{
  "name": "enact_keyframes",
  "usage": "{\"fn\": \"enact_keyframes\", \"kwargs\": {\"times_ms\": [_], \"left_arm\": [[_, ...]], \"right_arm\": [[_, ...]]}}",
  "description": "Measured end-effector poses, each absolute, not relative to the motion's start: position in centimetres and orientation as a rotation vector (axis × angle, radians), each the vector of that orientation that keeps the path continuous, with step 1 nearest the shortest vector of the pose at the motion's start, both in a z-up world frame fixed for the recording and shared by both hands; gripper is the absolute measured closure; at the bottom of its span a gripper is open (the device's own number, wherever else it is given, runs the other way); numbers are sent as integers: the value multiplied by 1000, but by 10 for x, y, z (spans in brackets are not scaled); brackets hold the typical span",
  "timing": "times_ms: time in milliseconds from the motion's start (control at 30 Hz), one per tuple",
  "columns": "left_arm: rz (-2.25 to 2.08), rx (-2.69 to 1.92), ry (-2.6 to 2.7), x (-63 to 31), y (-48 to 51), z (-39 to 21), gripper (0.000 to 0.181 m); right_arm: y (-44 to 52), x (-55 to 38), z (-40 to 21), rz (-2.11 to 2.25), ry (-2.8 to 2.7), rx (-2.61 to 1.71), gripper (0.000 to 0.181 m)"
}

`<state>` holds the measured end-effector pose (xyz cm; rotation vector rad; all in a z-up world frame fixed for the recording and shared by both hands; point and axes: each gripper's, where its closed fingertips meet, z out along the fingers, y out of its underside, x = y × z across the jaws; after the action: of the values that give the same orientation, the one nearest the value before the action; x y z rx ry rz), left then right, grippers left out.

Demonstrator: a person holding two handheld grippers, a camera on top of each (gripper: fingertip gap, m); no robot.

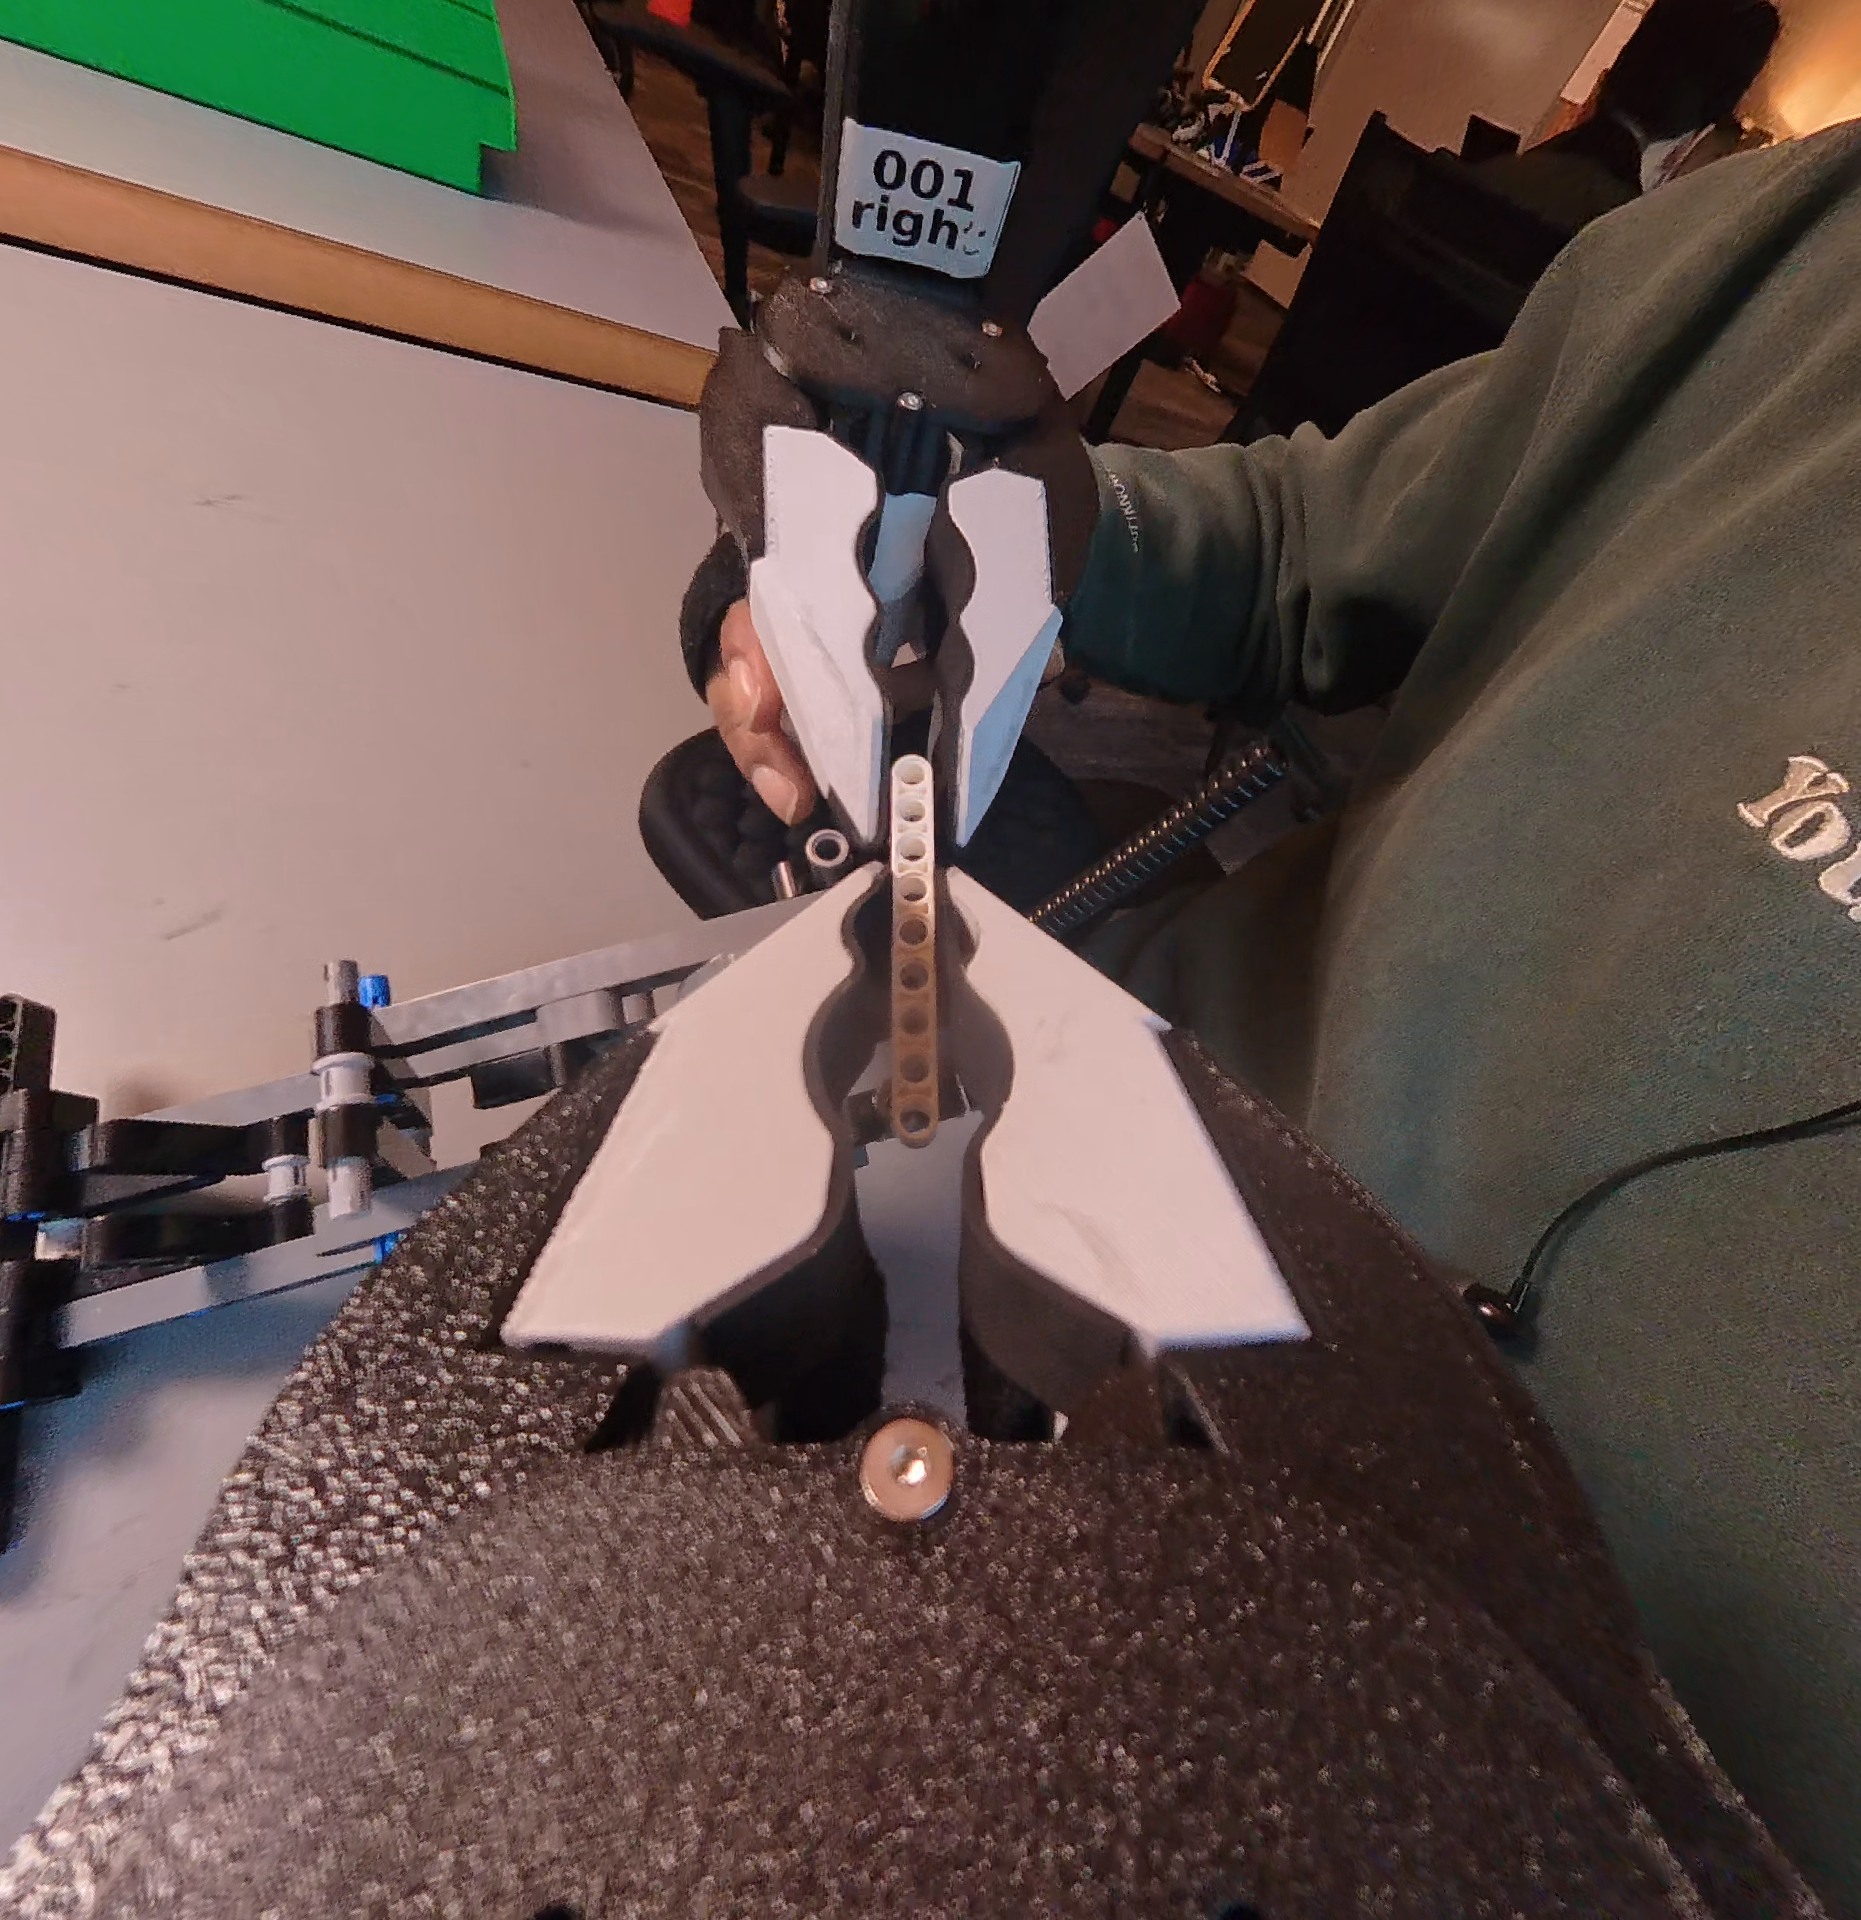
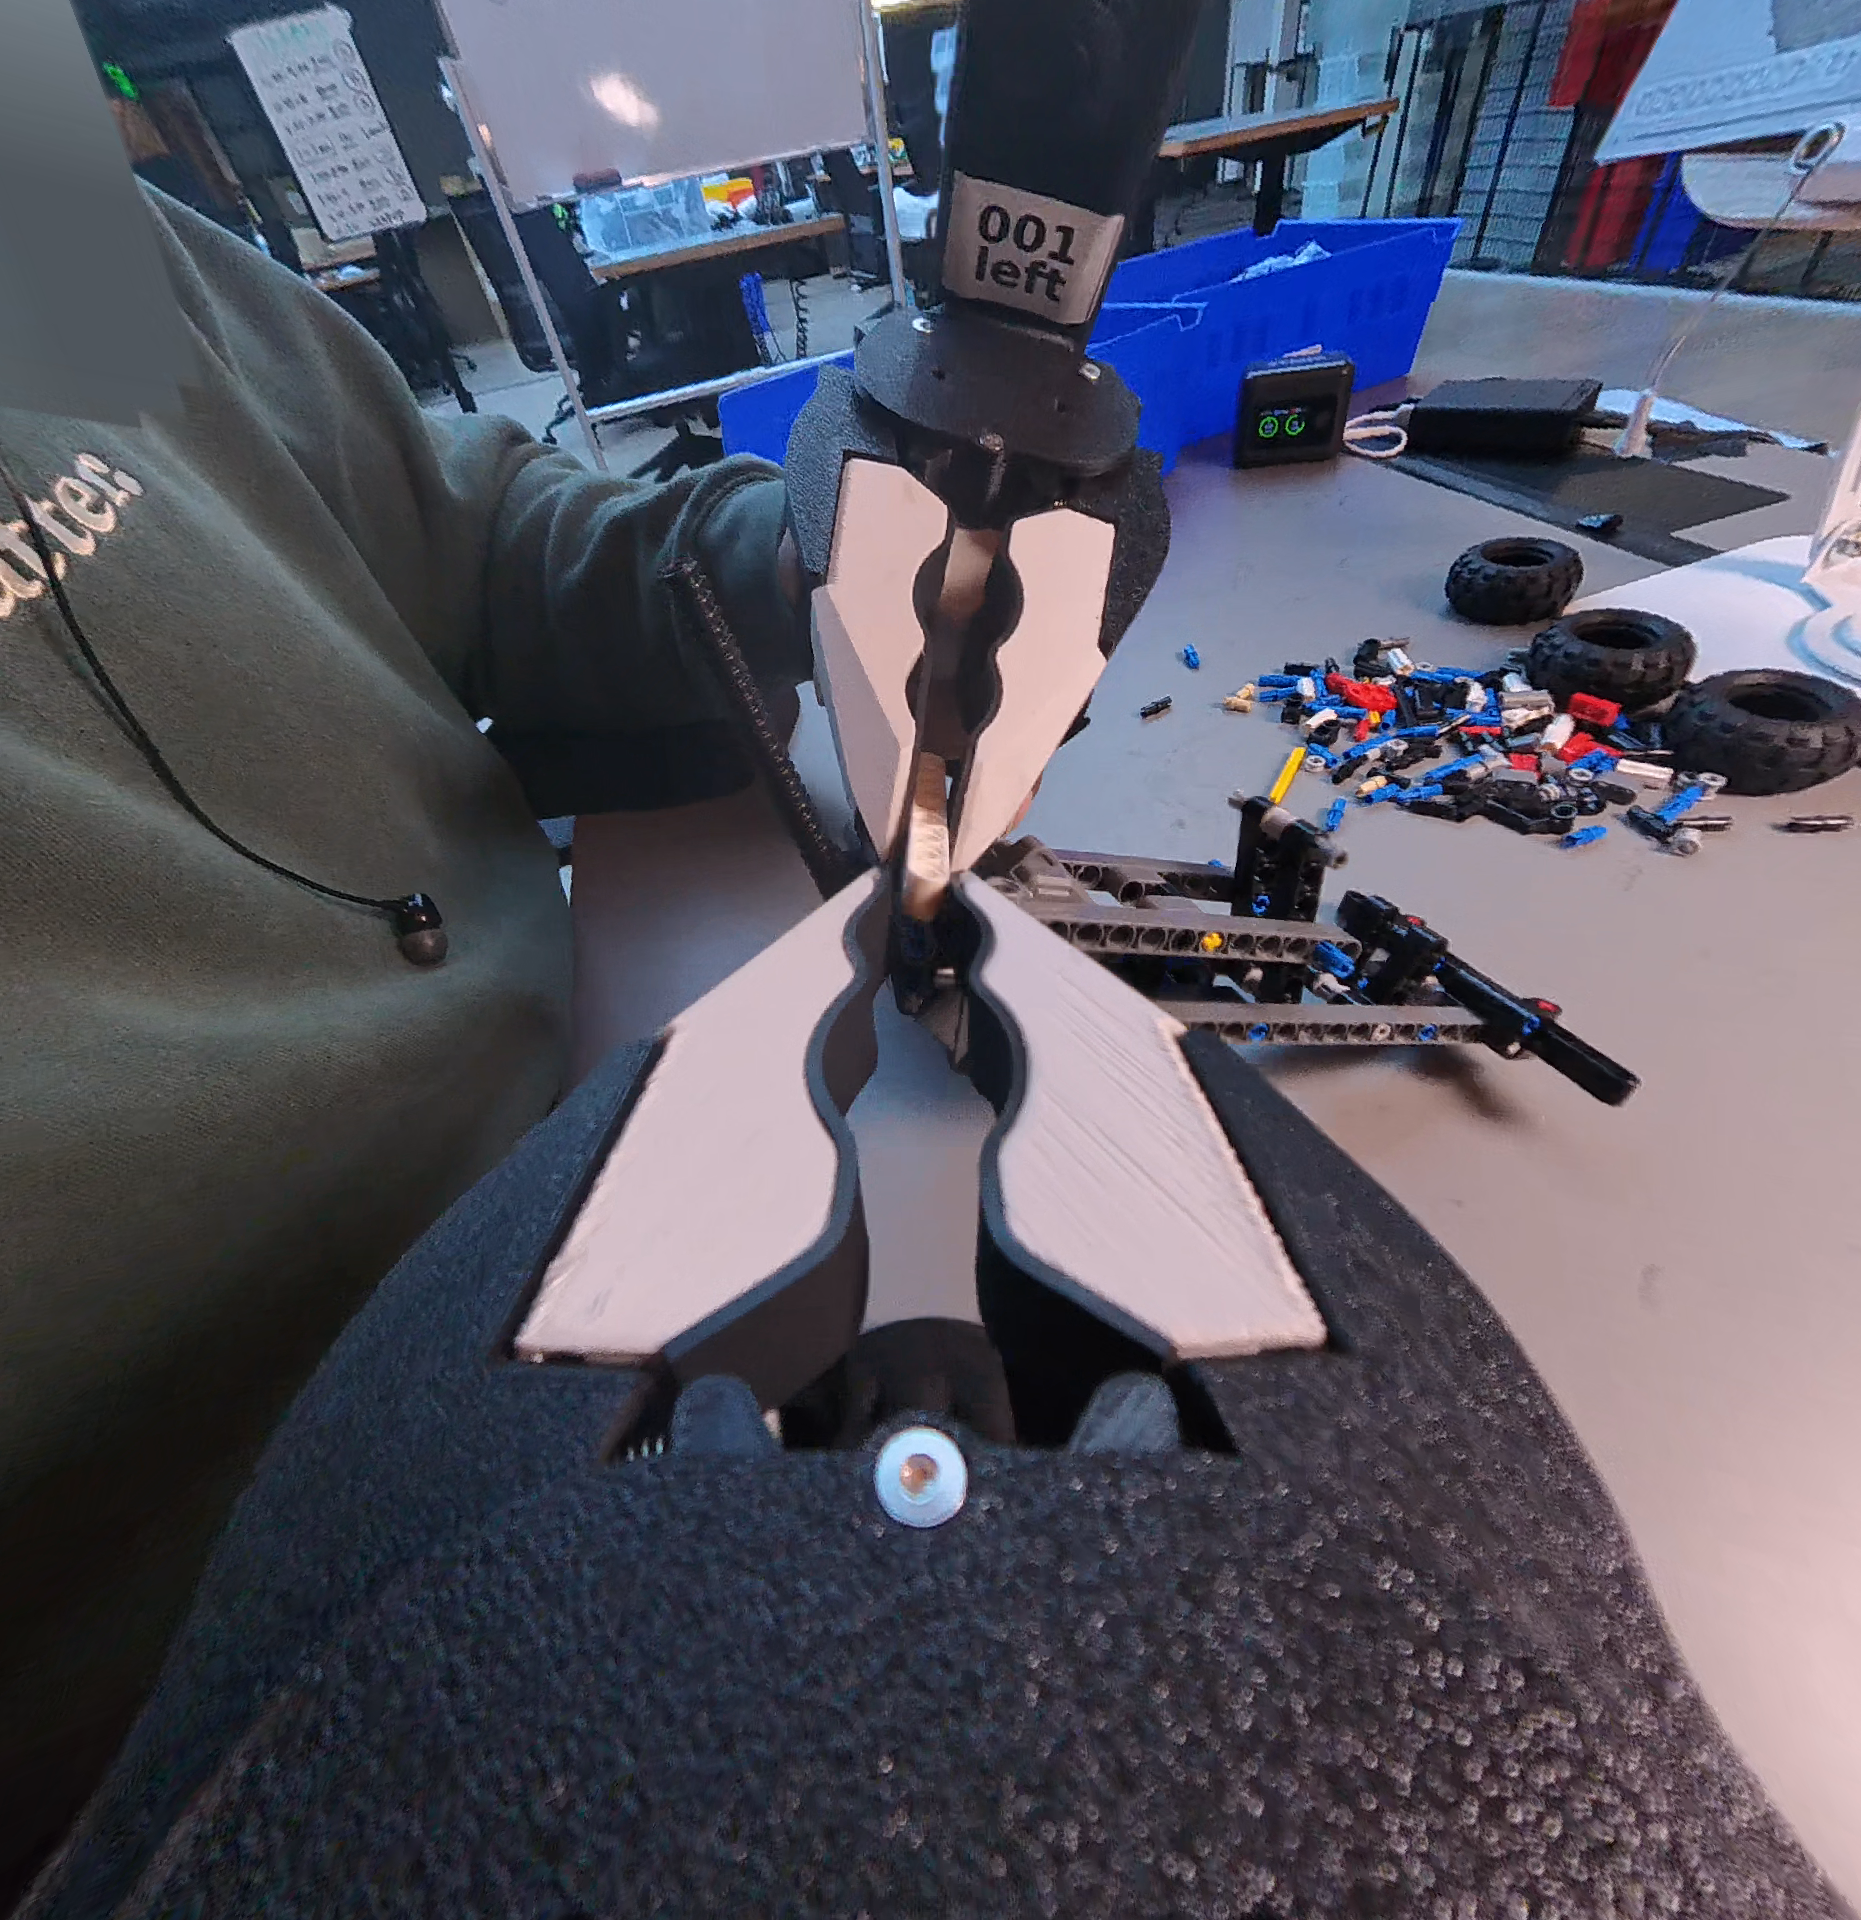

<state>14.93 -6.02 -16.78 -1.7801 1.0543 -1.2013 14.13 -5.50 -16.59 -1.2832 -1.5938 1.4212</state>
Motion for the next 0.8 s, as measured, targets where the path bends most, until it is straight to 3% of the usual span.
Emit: {"fn": "enact_keyframes", "kwargs": {"times_ms": [400, 667, 800], "left_arm": [[-1238, -1725, 974, 152, -57, -169, 175], [-1252, -1686, 920, 140, -52, -153, 175], [-1228, -1659, 822, 120, -43, -140, 175]], "right_arm": [[-61, 146, -196, 1341, -1728, -1433, 177], [-53, 133, -177, 1281, -1608, -1395, 176], [-43, 130, -159, 1294, -1558, -1341, 162]]}}
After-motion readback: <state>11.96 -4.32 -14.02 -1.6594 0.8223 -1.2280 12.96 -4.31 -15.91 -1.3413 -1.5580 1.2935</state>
